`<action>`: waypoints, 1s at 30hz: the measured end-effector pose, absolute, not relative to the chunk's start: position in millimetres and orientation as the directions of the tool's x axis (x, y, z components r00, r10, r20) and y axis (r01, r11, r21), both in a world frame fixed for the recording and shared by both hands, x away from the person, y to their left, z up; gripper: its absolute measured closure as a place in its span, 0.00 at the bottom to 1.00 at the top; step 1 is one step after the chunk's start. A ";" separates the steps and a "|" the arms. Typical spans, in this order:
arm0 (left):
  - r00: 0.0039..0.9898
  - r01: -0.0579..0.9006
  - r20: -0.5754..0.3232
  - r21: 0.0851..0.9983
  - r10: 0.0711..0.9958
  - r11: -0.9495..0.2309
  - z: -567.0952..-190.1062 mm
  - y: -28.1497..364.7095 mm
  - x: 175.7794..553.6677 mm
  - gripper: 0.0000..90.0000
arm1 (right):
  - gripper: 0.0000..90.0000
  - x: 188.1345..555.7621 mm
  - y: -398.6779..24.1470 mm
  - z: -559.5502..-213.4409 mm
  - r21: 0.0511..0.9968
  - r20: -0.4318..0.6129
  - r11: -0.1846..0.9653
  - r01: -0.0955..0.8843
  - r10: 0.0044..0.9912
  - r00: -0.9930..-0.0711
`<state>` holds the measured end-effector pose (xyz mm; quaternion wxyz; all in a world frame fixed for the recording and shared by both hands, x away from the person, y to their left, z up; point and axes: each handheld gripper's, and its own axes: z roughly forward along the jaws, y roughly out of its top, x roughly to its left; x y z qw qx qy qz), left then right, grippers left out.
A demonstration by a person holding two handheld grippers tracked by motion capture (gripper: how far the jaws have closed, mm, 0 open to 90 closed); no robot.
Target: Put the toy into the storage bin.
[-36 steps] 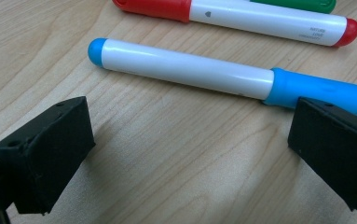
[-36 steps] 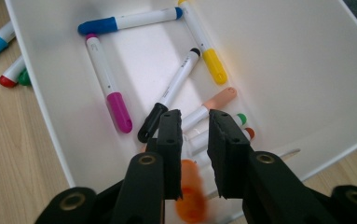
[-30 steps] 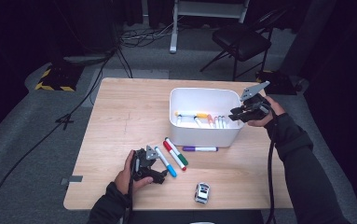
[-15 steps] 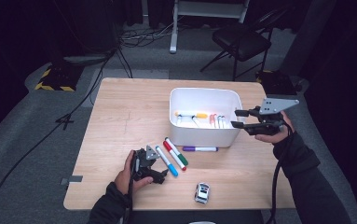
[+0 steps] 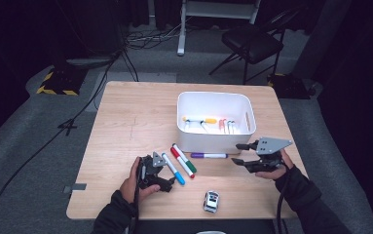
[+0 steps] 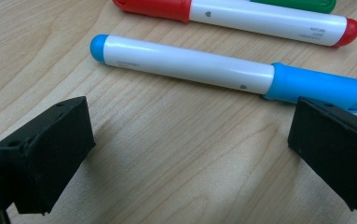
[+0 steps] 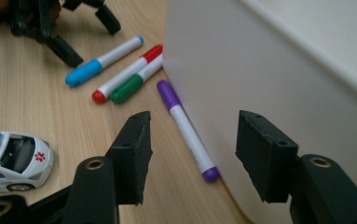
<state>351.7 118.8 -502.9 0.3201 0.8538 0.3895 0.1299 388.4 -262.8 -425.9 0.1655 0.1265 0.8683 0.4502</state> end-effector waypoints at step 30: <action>0.663 0.582 -0.028 0.648 0.748 -0.492 -502.9 118.8 351.6 0.00 | 0.38 403.6 -227.7 -500.5 0.767 -0.144 0.617 0.176 0.433 -0.890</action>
